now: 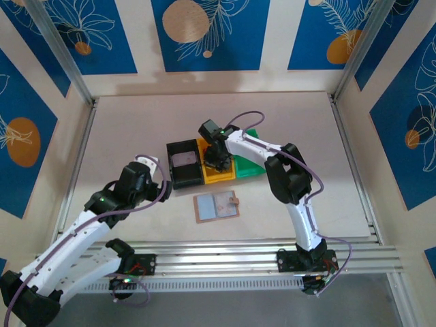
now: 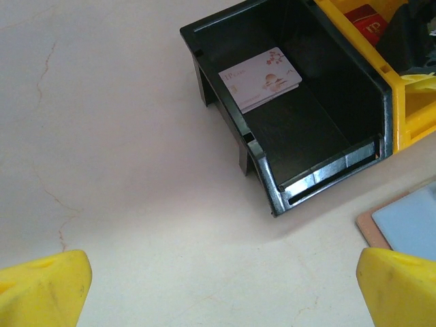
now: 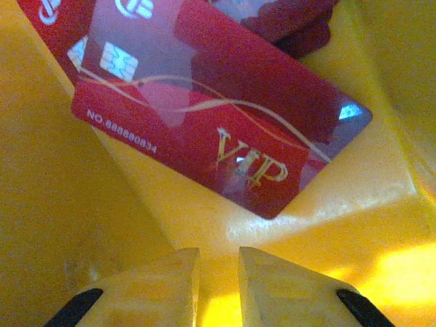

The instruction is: Take the credit cards out of the card holder

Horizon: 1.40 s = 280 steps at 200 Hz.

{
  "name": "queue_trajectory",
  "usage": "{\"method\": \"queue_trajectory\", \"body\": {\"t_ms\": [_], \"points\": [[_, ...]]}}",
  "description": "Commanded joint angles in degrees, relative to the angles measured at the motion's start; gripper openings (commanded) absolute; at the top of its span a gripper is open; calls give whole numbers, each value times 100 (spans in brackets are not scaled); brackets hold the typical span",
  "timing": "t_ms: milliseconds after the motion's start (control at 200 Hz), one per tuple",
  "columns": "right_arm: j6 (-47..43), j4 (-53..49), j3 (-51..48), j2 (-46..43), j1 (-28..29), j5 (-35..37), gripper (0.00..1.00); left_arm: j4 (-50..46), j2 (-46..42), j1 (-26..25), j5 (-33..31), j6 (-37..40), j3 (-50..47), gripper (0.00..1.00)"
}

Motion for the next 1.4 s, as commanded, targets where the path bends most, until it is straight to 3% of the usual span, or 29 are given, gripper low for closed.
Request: {"method": "queue_trajectory", "body": {"t_ms": [0, 355, 1215, 1395], "points": [[-9, -264, 38, 412, 18, 30, 24, 17, 25, 65, 85, 87, 6, 100], [-348, -407, 193, 456, 48, 802, 22, 9, 99, 65, 110, 106, 14, 100], [-1773, -245, 1320, 472, -455, 982, 22, -27, 140, 65, 134, 122, 32, 100], [-1972, 108, 825, -319, -366, 698, 22, -14, 122, 65, 163, 122, 32, 100]]}}
